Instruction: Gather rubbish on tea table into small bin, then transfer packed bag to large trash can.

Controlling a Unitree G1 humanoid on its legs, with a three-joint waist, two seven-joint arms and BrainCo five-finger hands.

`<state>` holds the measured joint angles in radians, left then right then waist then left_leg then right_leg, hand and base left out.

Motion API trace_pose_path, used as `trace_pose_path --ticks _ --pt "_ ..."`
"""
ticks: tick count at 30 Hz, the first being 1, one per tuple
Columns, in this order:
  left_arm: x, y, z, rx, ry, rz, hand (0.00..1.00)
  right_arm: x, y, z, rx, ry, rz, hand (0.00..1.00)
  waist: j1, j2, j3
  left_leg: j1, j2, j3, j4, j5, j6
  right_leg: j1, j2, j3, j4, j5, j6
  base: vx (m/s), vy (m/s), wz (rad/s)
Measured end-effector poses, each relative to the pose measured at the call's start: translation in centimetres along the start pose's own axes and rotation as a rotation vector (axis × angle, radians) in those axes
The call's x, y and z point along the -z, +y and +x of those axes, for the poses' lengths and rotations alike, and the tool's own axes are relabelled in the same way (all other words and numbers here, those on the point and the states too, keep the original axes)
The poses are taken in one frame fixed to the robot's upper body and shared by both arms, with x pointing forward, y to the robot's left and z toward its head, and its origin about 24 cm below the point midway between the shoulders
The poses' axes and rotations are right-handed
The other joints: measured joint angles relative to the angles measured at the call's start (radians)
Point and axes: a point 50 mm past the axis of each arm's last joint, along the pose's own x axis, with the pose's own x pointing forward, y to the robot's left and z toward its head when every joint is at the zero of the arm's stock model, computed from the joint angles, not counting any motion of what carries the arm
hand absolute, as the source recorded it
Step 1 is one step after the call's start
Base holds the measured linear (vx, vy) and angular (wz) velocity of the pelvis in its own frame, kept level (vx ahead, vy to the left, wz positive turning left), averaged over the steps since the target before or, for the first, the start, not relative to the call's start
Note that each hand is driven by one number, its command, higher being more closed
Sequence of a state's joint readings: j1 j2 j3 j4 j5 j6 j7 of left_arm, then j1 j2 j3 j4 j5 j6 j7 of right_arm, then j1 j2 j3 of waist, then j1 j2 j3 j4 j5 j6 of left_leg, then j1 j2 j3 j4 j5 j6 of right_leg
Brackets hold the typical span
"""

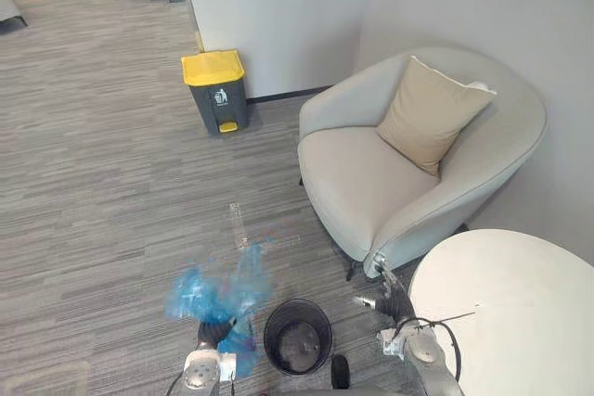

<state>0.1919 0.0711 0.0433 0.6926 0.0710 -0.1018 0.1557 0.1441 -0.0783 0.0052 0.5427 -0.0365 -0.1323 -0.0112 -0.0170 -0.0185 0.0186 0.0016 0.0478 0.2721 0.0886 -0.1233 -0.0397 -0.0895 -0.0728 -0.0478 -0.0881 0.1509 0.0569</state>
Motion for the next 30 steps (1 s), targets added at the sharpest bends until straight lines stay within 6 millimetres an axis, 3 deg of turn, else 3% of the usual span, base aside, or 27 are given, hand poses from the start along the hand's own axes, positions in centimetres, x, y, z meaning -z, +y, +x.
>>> trace_pose_path --ticks 3,9,10,12,13,15,17,18,19,20,21,22,23,25,27,28,30 --pt "1.7 0.4 -0.2 -0.02 0.083 -0.047 1.0 1.5 0.1 -0.1 0.006 0.078 0.002 0.0 0.009 -0.012 0.035 0.017 0.003 0.022 0.018 -0.007 0.002 0.015 -0.001 0.005 0.01 0.0 0.0 -0.02 0.024 -0.09" --pt "1.8 0.4 0.0 -0.026 0.094 -0.062 1.0 0.8 1.4 0.3 0.003 0.066 0.031 0.0 0.024 -0.023 0.089 -0.05 0.041 0.095 0.167 -0.061 0.016 -0.071 0.005 0.04 0.132 -0.011 0.025 -0.09 0.023 -0.26" --pt "1.4 0.3 0.1 -0.025 0.085 -0.067 1.0 0.6 1.5 0.4 0.005 0.061 0.032 0.0 0.024 -0.019 0.094 -0.064 0.059 0.111 0.187 -0.064 0.022 -0.092 0.01 0.026 0.156 0.001 0.044 -0.17 0.007 -0.22" --pt "0.8 0.0 0.5 -0.018 0.074 -0.066 1.0 0.1 2.0 0.8 0.002 0.052 0.041 0.0 0.026 -0.013 0.122 -0.068 0.08 0.134 0.198 -0.068 0.031 -0.17 -0.029 -0.092 0.496 -0.171 -0.011 -0.16 0.001 -0.07" --pt "0.5 0.1 0.7 -0.02 0.063 -0.063 1.0 0.2 2.2 0.7 0.002 0.057 0.048 0.0 0.026 -0.024 0.121 -0.065 0.083 0.13 0.209 -0.068 0.031 -0.184 -0.062 -0.11 0.68 -0.251 -0.011 -0.06 -0.072 0.07" --pt "0.6 0.4 0.7 -0.023 0.065 -0.056 1.0 0.1 2.6 0.8 -0.006 0.053 0.051 0.0 0.029 -0.053 0.114 -0.08 0.083 0.122 0.239 -0.067 0.03 -0.164 -0.111 -0.096 0.855 -0.327 0.019 -0.05 -0.168 0.13" --pt "0.5 0.3 0.7 -0.019 0.063 -0.055 1.0 -0.3 2.7 1.0 -0.009 0.044 0.04 0.0 0.03 -0.07 0.108 -0.128 0.086 0.097 0.293 -0.063 0.023 -0.134 -0.132 -0.064 0.873 -0.385 0.081 -0.06 -0.214 0.26" --pt "0.4 0.3 0.8 -0.019 0.061 -0.056 1.0 -0.3 2.6 1.1 -0.008 0.044 0.033 0.0 0.03 -0.077 0.105 -0.141 0.089 0.09 0.309 -0.06 0.019 -0.133 -0.122 -0.061 0.859 -0.395 0.085 -0.1 -0.229 0.2" --pt "0.4 -0.5 0.7 -0.006 0.069 -0.075 1.0 -0.3 2.3 1.4 -0.007 0.05 -0.001 0.0 0.037 -0.049 0.107 -0.163 0.102 0.066 0.298 -0.044 -0.001 -0.127 -0.07 -0.046 0.783 -0.395 0.085 -0.11 -0.15 0.0" --pt "0.4 -0.9 0.6 0.0 0.069 -0.085 1.0 -0.4 1.7 1.5 0.008 0.049 -0.026 0.0 0.067 -0.024 0.098 -0.176 0.122 0.067 0.254 0.003 -0.01 -0.096 -0.035 -0.007 0.693 -0.423 0.066 -0.15 -0.227 -0.06" --pt "0.0 -1.2 0.6 0.007 0.057 -0.088 1.0 -0.7 1.7 1.7 0.009 0.037 -0.036 0.0 0.073 -0.033 0.105 -0.185 0.116 0.075 0.242 0.021 -0.012 -0.096 -0.033 0.023 0.669 -0.448 0.045 -0.19 -0.274 0.05" --pt "-0.6 -1.2 0.9 0.008 0.037 -0.086 1.0 -1.6 1.9 2.2 0.003 0.012 -0.05 0.0 0.073 -0.042 0.117 -0.223 0.113 0.069 0.244 0.038 -0.019 -0.099 -0.027 0.021 0.614 -0.486 0.0 -0.21 -0.298 0.17" --pt "-1.0 -1.7 1.1 0.019 0.032 -0.085 1.0 -2.3 1.6 2.6 0.006 -0.007 -0.065 0.0 0.072 -0.009 0.134 -0.258 0.131 0.037 0.241 0.065 -0.038 -0.095 0.01 0.001 0.547 -0.461 -0.035 -0.27 -0.231 0.29" --pt "-1.2 -2.5 1.1 0.055 0.024 -0.061 1.0 -3.3 1.7 3.1 0.007 -0.037 -0.068 0.0 0.066 0.036 0.159 -0.267 0.167 -0.011 0.182 0.135 -0.059 -0.061 0.059 -0.055 0.458 -0.394 -0.066 -0.28 -0.19 0.45" --pt "-1.2 -2.9 1.0 0.071 0.023 -0.045 1.0 -3.4 1.9 3.1 0.007 -0.041 -0.06 0.0 0.066 0.038 0.161 -0.262 0.164 -0.052 0.08 0.236 -0.087 -0.064 0.065 -0.113 0.422 -0.362 -0.101 -0.24 -0.176 0.66" --pt "-1.5 -3.0 1.1 0.077 0.013 -0.043 1.0 -3.6 2.0 3.2 0.02 -0.049 -0.037 0.0 0.062 0.033 0.166 -0.274 0.158 -0.074 0.102 0.226 -0.095 -0.074 0.056 -0.15 0.415 -0.352 -0.118 -0.25 -0.129 0.68" --pt "-1.7 -3.0 1.1 0.076 0.005 -0.045 1.0 -3.8 1.6 3.3 0.05 -0.054 -0.021 0.0 0.062 0.022 0.172 -0.279 0.128 -0.077 0.249 0.106 -0.049 -0.094 0.025 -0.183 0.416 -0.332 -0.13 -0.27 -0.083 0.65"
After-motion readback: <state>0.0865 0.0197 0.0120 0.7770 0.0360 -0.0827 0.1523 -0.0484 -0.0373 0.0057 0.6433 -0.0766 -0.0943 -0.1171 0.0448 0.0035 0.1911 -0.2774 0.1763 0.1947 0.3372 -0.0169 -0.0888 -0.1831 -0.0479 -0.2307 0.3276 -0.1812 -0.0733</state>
